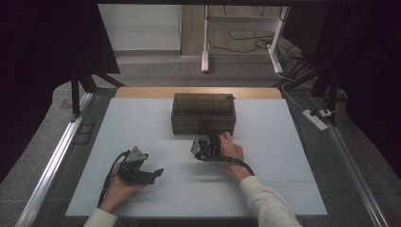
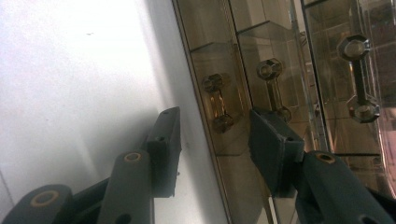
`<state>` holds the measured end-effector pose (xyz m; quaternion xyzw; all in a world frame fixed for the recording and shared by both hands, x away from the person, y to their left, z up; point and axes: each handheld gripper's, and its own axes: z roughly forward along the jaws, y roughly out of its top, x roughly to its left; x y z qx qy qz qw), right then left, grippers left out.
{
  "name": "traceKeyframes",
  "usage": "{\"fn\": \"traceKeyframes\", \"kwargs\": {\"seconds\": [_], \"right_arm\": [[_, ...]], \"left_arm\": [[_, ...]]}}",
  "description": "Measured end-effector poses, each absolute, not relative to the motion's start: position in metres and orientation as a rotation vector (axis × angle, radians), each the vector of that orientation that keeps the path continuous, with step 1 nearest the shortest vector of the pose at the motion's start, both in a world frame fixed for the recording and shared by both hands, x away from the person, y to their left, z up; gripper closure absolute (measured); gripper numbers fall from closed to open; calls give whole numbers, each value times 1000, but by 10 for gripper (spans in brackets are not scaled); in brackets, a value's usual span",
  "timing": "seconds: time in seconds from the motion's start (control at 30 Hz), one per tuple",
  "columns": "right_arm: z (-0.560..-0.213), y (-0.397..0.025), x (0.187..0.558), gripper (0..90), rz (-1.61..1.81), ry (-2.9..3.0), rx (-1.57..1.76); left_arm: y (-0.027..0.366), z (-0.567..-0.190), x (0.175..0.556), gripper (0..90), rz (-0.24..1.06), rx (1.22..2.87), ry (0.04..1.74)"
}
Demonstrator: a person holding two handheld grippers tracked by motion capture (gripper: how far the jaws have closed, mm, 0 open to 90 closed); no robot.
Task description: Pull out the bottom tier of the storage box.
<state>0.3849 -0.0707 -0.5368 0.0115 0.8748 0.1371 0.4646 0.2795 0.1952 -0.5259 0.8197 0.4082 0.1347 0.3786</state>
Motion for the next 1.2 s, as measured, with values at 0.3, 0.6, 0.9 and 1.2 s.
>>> {"fn": "traceKeyframes", "kwargs": {"seconds": [0.3,0.6,0.9,1.2], "right_arm": [[-539,-69,387,561,324,2137,20],[-542,-69,389,583,317,2125,13],[-544,-68,390,600,326,2115,-4],[-547,-67,391,620,311,2112,-15]], "left_arm": [[195,-526,279,143,345,2096,1043],[195,-526,279,143,345,2096,1043],[195,-526,279,144,346,2098,1043],[195,-526,279,144,347,2098,1044]]}}
